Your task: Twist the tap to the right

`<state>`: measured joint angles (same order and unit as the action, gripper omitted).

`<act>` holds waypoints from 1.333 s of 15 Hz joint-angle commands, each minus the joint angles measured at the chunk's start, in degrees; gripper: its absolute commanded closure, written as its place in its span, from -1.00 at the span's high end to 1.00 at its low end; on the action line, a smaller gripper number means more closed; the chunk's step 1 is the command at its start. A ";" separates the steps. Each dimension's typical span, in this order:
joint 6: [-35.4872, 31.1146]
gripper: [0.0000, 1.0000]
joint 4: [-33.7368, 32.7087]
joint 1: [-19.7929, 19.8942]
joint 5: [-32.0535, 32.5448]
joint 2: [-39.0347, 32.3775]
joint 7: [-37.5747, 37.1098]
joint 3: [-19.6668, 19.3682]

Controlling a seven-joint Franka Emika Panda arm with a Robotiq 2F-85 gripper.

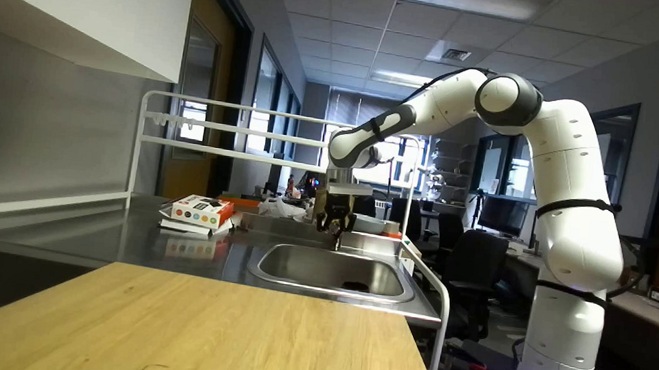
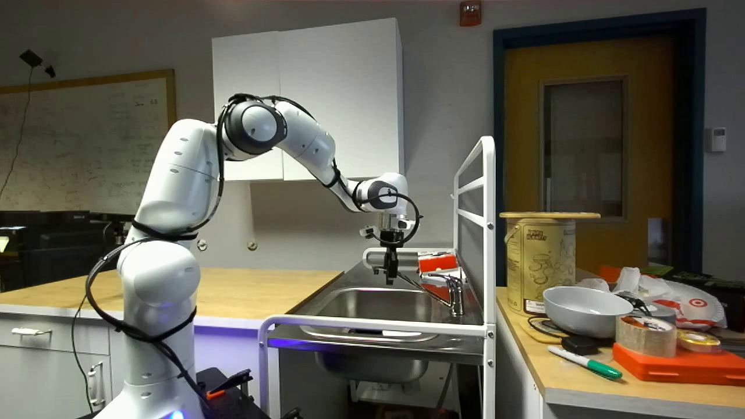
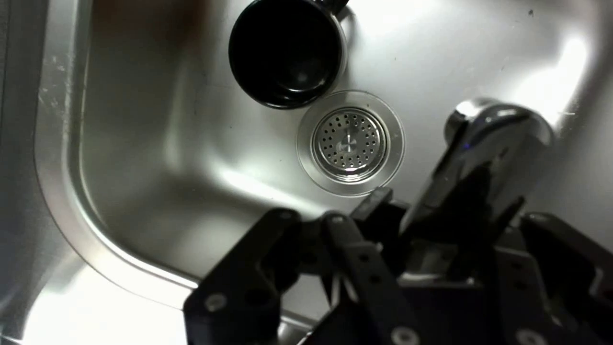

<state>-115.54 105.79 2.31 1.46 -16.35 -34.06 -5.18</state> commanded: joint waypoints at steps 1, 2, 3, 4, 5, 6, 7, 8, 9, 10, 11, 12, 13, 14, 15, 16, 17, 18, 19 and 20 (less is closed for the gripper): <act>0.53 -0.99 1.20 0.01 -1.29 0.79 -0.67 -1.04; 0.42 -0.99 1.64 0.16 -1.47 0.99 -0.63 -1.27; 0.33 -0.99 2.04 0.33 -1.67 1.16 -0.54 -1.45; 0.21 -1.00 2.55 0.53 -1.90 1.44 -0.49 -1.66; 0.11 -0.99 2.91 0.70 -2.23 1.58 -0.45 -1.87; 0.00 -1.00 3.42 0.88 -2.62 1.86 -0.37 -2.08; -0.11 -1.00 3.76 1.01 -2.87 2.00 -0.35 -2.30; -0.18 -0.99 3.99 1.16 -3.08 2.08 -0.31 -2.49; -0.24 -0.99 4.29 1.34 -3.31 2.26 -0.27 -2.65; -0.29 -0.99 4.56 1.48 -3.44 2.41 -0.30 -2.81; -0.39 -0.99 4.95 1.66 -3.54 2.62 -0.25 -2.98; -0.44 -1.00 5.29 1.83 -3.67 2.83 -0.16 -3.12; -0.49 -0.99 5.56 2.00 -3.76 2.99 -0.17 -3.27; -0.55 -1.00 5.87 2.18 -3.86 3.17 -0.16 -3.41; -0.59 -0.99 6.15 2.32 -4.00 3.34 -0.08 -3.53; -0.62 -0.99 6.54 2.47 -4.06 3.54 -0.05 -3.71; -0.68 -0.99 6.75 2.58 -4.15 3.62 -0.10 -3.86; -0.69 -1.00 6.97 2.74 -4.28 3.78 -0.01 -3.93; -0.69 -0.99 7.16 2.90 -4.32 3.87 0.01 -3.99; -0.66 -1.00 7.28 3.01 -4.31 3.92 -0.04 -4.05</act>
<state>-115.81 110.98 5.01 -1.81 -14.29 -34.06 -8.79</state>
